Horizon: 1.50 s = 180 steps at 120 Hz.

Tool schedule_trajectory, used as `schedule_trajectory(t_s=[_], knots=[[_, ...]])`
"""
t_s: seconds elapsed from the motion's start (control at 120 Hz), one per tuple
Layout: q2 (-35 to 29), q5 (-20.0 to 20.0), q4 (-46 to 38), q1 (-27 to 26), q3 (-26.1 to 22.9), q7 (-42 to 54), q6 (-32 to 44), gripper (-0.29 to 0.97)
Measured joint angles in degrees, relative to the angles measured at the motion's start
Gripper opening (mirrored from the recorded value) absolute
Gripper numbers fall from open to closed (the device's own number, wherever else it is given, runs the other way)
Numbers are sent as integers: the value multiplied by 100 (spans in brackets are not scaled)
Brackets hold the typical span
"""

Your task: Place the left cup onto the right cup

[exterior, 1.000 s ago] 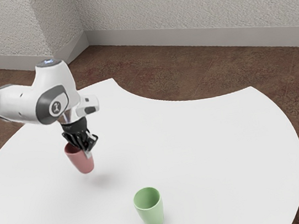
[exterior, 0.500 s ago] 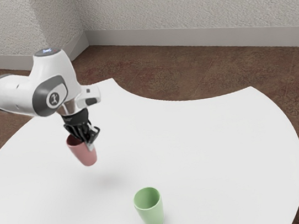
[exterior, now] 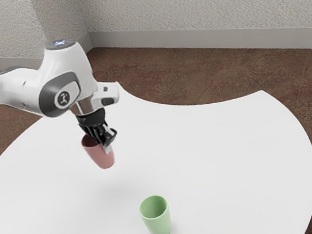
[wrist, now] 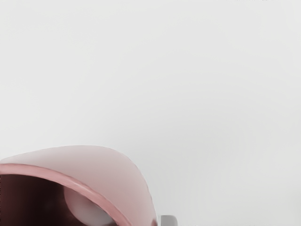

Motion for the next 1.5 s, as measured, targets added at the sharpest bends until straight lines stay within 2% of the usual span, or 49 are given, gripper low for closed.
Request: schedule_trajectory(t_s=[0.467,1.5], knots=[[-207,-3,-17,-468,-40,12,-236,-10],[-625,-194,-59,-523,-1058,55,-850,-10]])
